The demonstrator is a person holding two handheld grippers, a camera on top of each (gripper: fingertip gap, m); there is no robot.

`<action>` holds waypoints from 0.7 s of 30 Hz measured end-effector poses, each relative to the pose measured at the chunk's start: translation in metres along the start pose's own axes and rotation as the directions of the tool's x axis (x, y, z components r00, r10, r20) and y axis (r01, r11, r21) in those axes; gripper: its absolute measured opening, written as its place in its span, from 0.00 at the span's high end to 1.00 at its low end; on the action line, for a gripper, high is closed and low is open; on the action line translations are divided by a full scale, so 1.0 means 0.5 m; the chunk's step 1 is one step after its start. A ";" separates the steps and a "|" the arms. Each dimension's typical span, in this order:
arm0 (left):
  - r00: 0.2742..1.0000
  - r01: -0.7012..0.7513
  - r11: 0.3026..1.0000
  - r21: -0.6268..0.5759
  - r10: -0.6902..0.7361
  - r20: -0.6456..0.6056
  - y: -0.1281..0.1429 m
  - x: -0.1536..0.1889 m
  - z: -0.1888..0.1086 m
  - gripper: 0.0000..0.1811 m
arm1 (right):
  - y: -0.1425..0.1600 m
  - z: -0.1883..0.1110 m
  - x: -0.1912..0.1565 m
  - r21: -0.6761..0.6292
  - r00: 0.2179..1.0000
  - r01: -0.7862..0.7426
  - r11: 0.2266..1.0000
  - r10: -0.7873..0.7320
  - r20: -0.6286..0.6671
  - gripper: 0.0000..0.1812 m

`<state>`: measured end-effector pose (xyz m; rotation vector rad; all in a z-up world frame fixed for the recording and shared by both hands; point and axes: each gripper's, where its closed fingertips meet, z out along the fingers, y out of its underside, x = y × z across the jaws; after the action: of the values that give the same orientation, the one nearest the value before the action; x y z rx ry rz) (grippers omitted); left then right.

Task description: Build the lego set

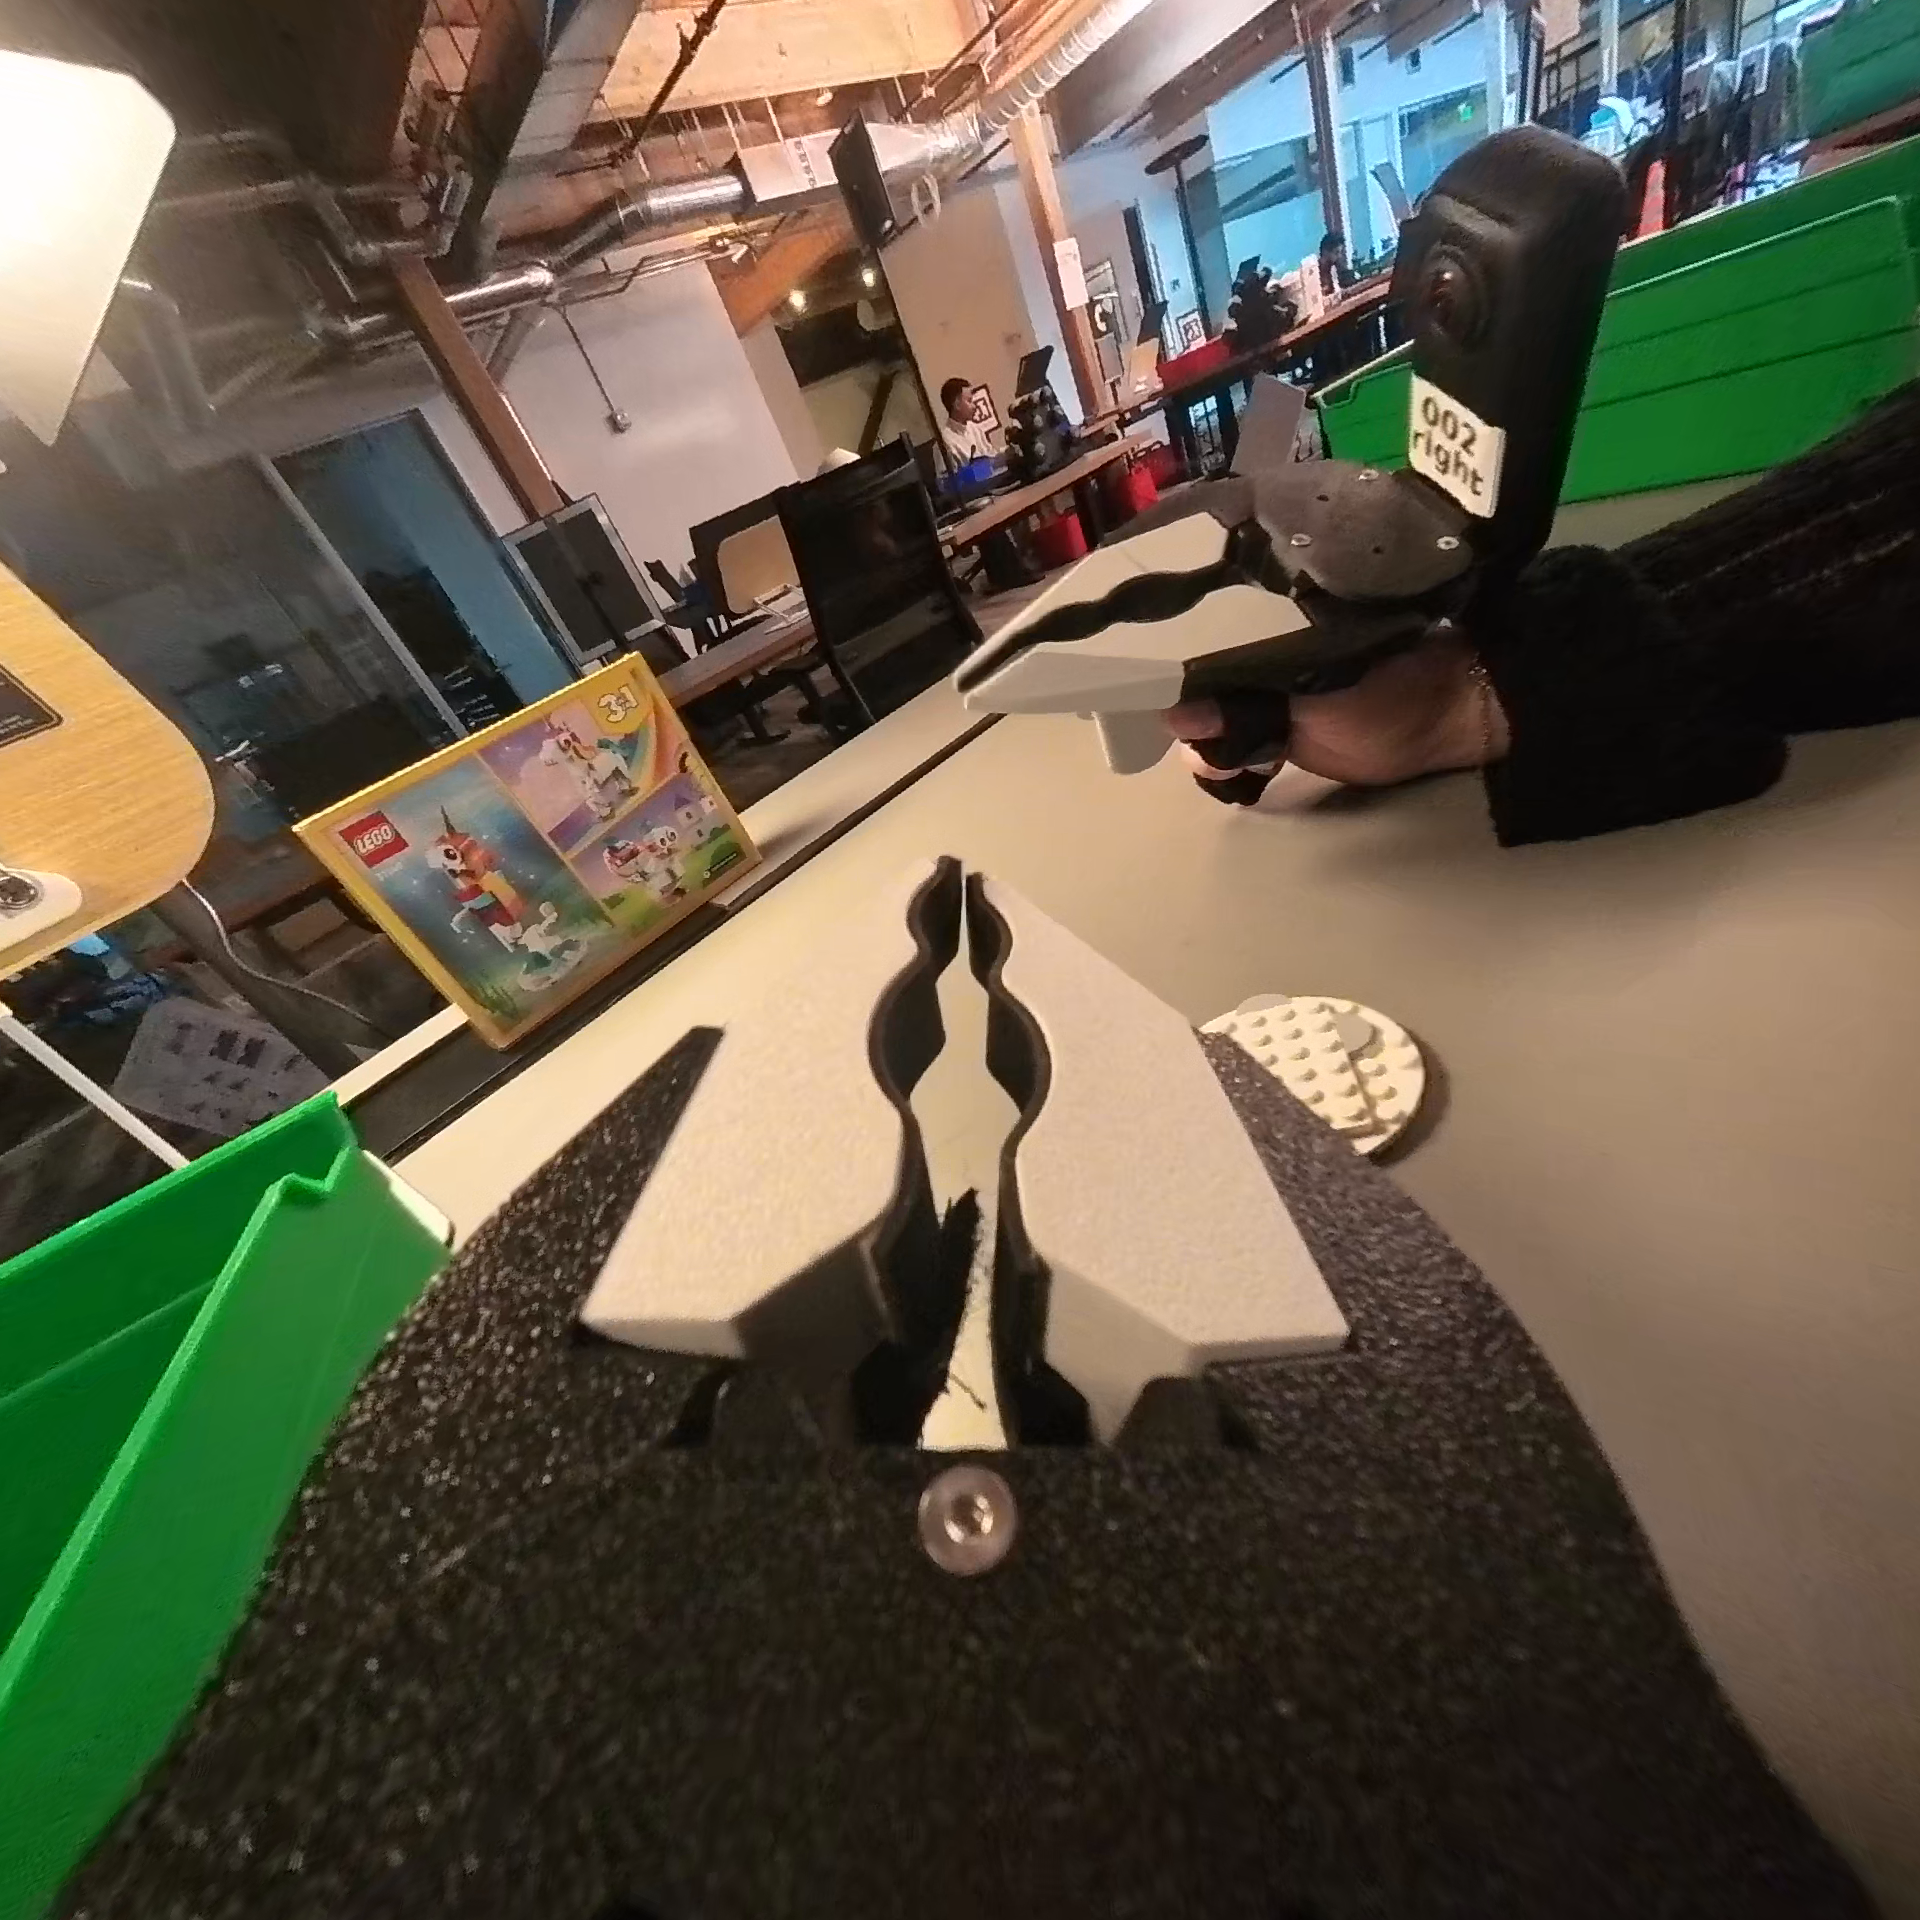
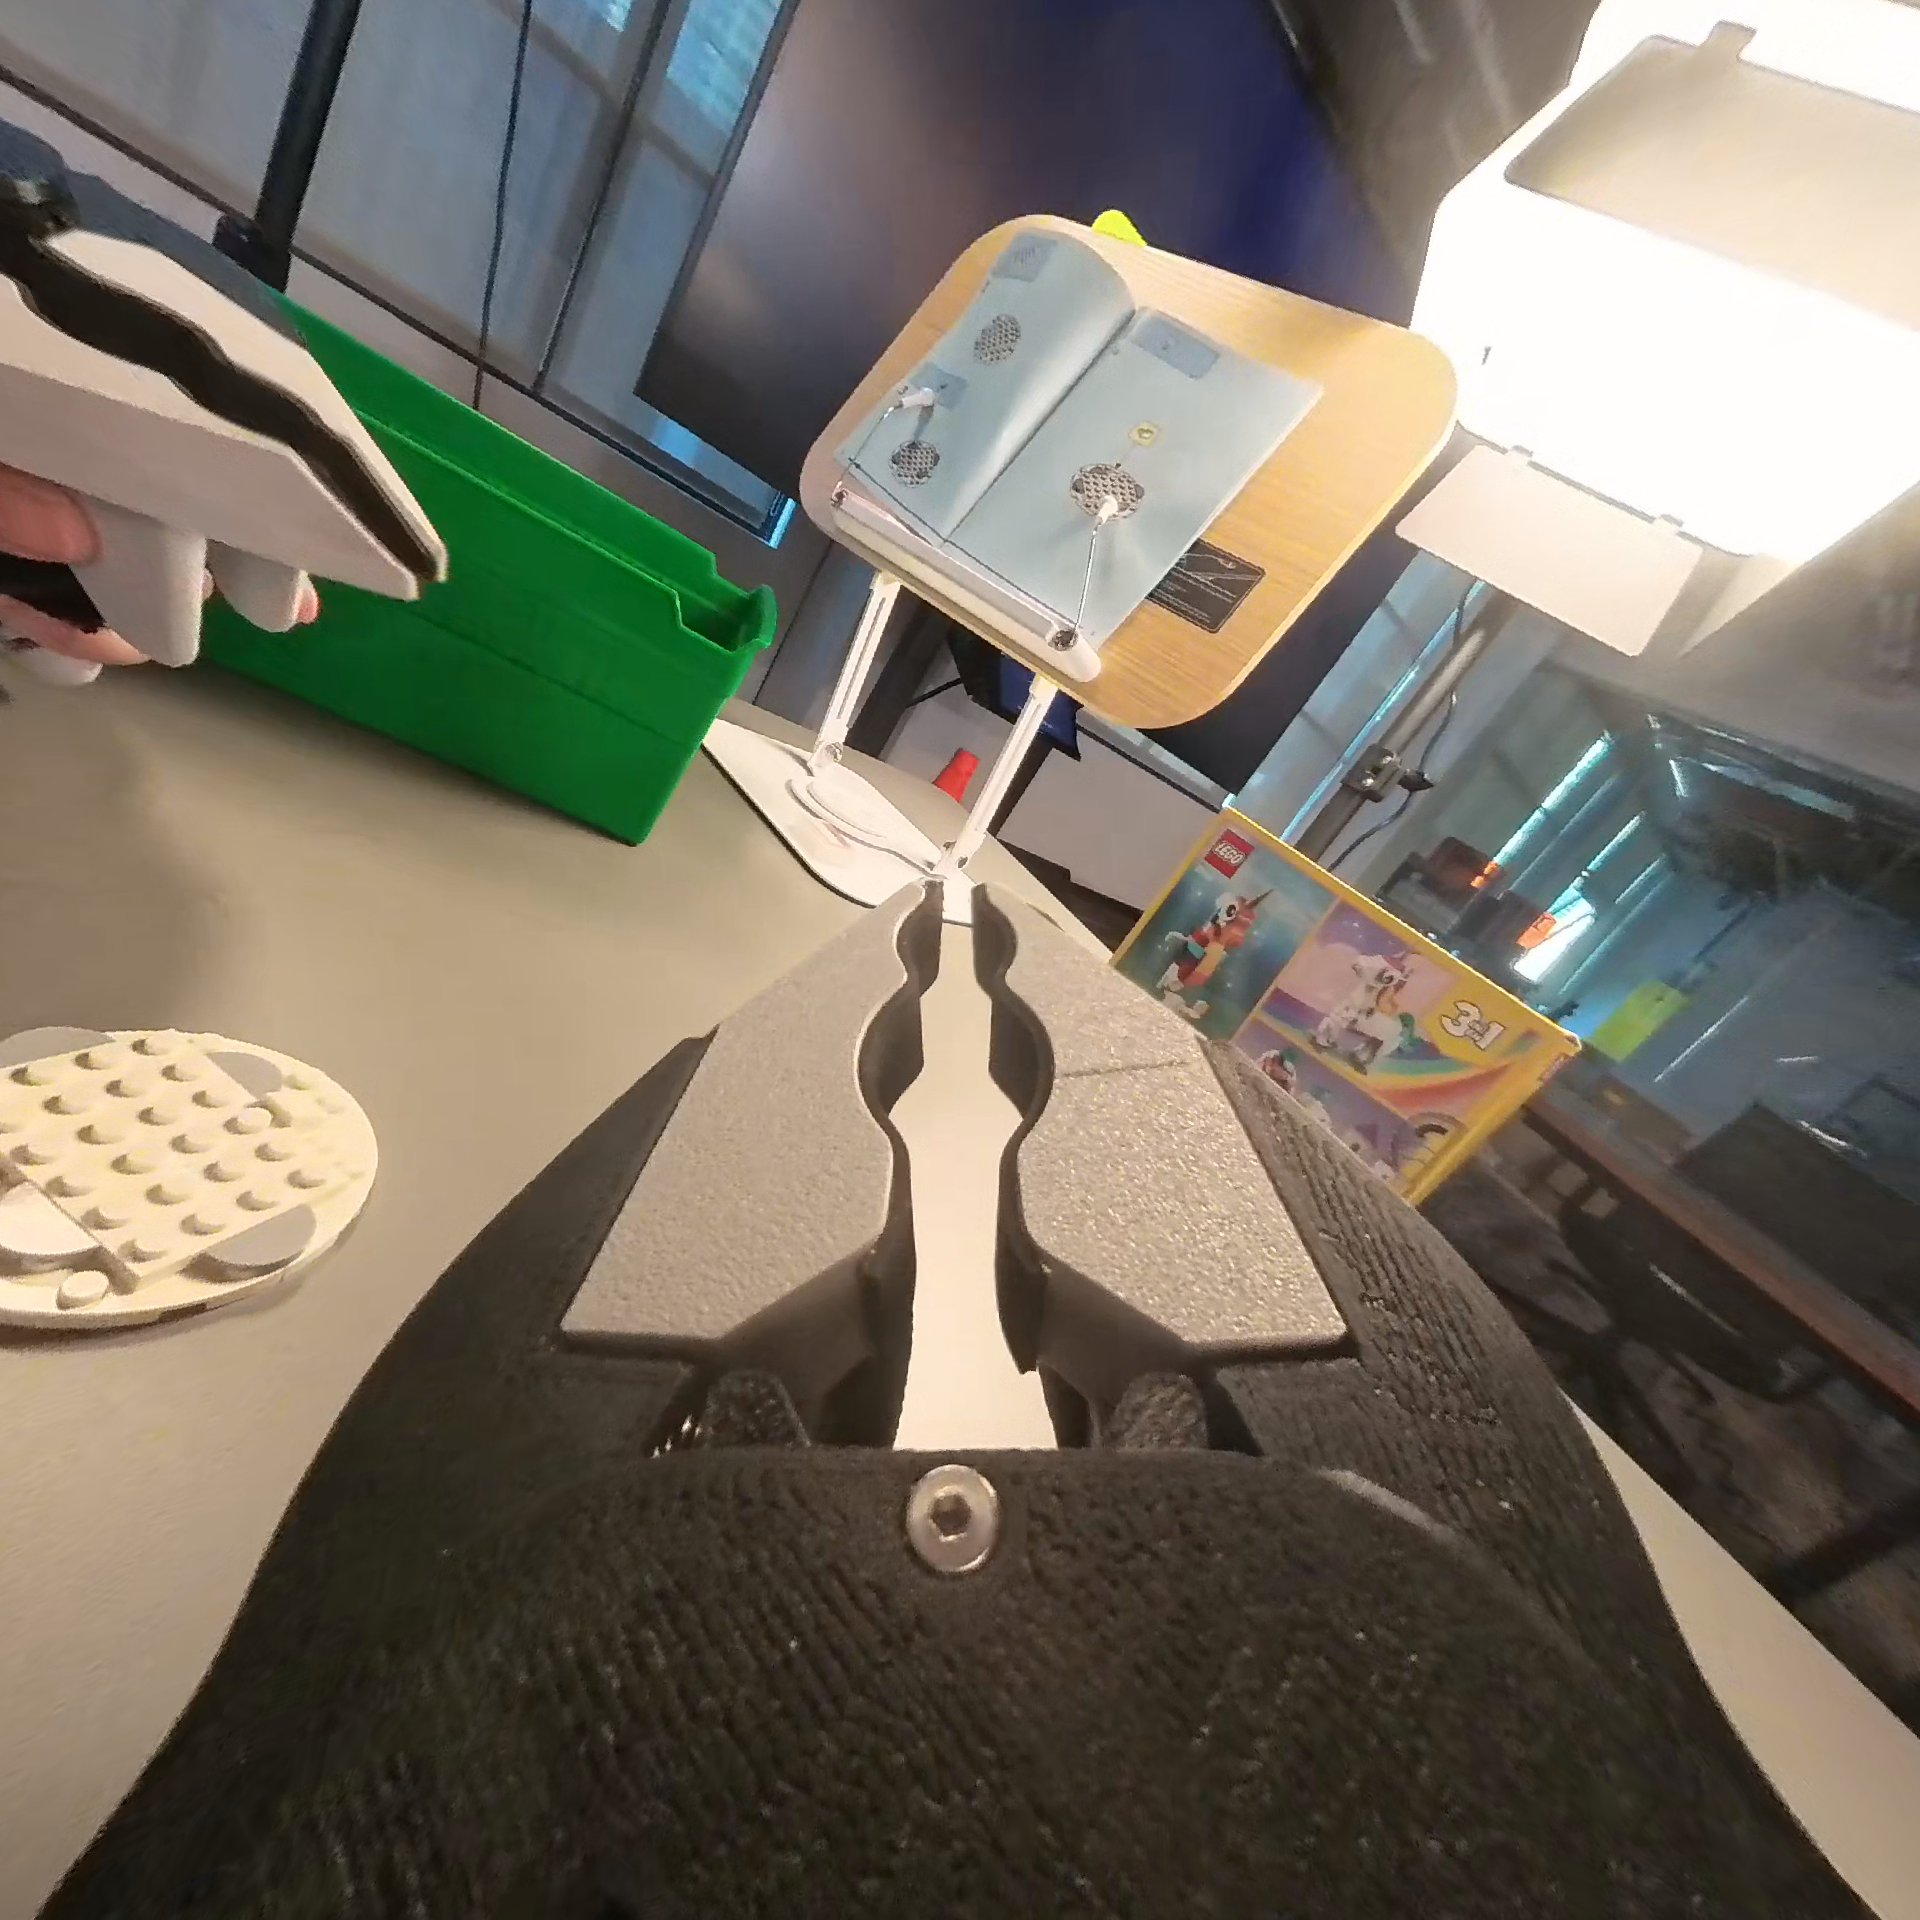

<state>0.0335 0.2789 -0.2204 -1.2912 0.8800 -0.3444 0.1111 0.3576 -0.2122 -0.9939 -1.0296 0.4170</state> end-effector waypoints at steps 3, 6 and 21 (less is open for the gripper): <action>1.000 0.008 1.000 0.001 -0.008 0.006 0.001 -0.004 -0.001 1.00 | -0.001 0.000 -0.004 0.002 1.000 0.000 1.000 0.000 0.012 0.99; 1.000 0.012 1.000 0.002 -0.013 0.008 0.001 -0.005 -0.001 1.00 | -0.001 0.000 -0.009 0.001 1.000 0.009 1.000 -0.009 0.023 1.00; 1.000 0.005 1.000 0.013 -0.005 0.005 -0.003 -0.004 -0.002 1.00 | 0.007 0.003 -0.012 -0.018 0.999 0.018 1.000 -0.018 0.028 1.00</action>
<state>0.0318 0.2790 -0.2185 -1.2815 0.8694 -0.3503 0.1071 0.3560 -0.2182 -0.9966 -1.0687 0.4083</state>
